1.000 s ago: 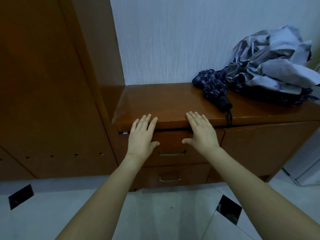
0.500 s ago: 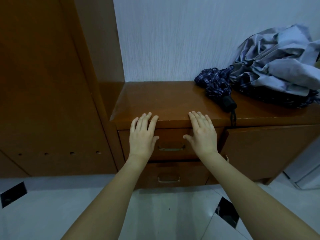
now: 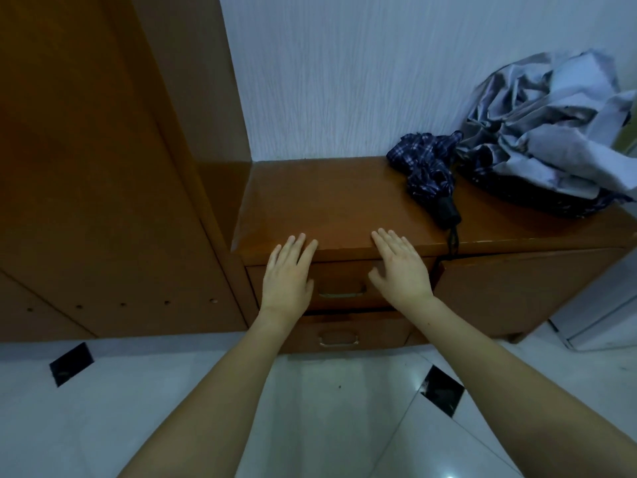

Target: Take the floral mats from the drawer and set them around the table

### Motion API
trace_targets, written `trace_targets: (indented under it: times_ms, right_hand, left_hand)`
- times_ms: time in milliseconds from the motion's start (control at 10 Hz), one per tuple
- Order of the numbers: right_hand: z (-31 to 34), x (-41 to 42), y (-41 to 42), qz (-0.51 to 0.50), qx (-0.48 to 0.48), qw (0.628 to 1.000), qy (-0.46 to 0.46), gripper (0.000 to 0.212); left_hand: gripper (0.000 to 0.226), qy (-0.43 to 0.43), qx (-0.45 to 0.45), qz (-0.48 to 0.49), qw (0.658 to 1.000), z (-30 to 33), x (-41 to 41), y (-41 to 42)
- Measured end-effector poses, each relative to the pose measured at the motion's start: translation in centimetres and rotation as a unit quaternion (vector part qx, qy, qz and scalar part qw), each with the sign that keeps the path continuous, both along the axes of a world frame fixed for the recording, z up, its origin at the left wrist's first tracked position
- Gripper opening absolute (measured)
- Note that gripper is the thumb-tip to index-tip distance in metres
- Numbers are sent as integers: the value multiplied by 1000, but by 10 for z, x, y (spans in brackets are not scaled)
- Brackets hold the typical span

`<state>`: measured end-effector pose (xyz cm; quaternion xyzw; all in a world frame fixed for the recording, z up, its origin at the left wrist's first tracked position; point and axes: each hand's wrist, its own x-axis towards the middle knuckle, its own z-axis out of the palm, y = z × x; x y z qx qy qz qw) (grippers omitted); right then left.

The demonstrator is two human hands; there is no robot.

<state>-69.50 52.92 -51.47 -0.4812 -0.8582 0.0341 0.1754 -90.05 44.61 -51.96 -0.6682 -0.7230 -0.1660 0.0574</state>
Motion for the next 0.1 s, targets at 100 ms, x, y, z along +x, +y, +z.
trace_targets:
  times_ms: [100]
  right_hand:
    - [43,0,-5,-3,-114,993,44,53]
  left_hand:
    - [65,-48,-84,-11,995,38,-2,-1]
